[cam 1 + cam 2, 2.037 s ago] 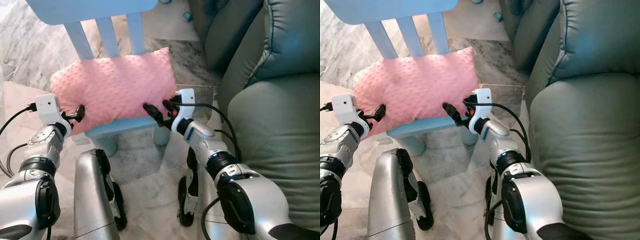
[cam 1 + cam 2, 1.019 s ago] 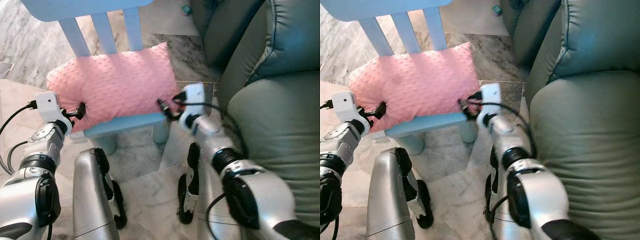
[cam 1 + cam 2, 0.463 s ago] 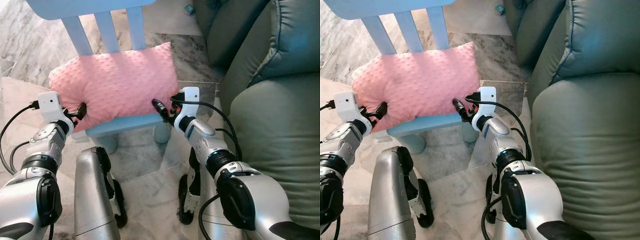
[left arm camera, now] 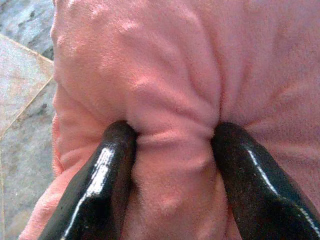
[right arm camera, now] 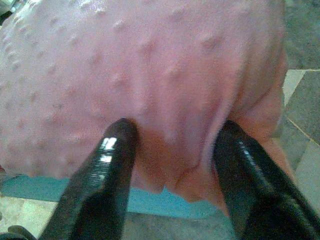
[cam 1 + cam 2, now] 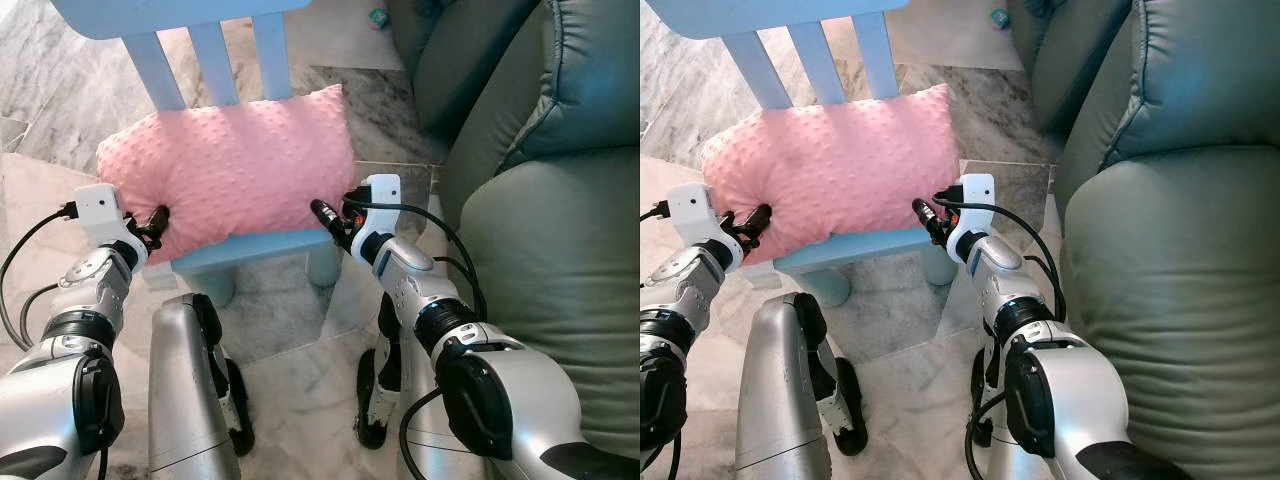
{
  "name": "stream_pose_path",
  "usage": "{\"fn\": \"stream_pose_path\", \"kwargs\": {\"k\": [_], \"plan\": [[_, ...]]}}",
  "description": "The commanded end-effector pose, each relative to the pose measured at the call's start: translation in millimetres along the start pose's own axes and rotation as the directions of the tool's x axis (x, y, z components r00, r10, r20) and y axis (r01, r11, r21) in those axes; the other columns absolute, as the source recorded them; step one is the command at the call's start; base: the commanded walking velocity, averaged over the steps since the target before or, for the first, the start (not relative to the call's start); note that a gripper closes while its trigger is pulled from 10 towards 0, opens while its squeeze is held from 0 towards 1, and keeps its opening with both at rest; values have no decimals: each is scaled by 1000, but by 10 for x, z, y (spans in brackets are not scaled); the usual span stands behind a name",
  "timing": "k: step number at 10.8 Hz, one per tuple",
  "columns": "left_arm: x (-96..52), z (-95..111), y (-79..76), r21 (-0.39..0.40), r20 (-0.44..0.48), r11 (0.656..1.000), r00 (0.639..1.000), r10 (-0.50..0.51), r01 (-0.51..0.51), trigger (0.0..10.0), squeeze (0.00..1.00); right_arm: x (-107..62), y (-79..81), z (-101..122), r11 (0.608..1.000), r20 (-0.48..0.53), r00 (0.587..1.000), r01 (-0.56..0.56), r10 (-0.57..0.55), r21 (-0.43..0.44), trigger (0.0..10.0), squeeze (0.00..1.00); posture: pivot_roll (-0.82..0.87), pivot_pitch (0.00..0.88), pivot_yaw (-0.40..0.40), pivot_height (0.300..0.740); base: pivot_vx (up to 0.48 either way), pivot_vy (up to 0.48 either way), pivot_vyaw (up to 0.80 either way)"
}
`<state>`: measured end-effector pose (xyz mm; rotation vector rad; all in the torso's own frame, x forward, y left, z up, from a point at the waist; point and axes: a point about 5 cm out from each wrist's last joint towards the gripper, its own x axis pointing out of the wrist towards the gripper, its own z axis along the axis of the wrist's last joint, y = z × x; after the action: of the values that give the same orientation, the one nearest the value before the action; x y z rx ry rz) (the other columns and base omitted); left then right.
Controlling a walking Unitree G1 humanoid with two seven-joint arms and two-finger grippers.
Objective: Move the pillow to the sofa
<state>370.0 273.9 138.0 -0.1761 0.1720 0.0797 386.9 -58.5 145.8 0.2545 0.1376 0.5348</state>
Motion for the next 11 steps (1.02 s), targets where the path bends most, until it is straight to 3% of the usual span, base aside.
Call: {"fn": "stream_pose_path", "kwargs": {"k": [1, 11], "plan": [[-48, -181, 49, -5, -60, 1000, 998, 12, -13, 0, 0, -37, 12, -182, 999, -59, 998, -3, 5, 38, 0, 0, 61, 440, -9, 461, 0, 0, 0], [-55, -218, 42, -7, -57, 1000, 998, 18, -18, 0, 0, -53, 29, -250, 999, -77, 997, -19, 22, 39, 0, 0, 59, 430, -10, 461, 0, 0, 0]]}}
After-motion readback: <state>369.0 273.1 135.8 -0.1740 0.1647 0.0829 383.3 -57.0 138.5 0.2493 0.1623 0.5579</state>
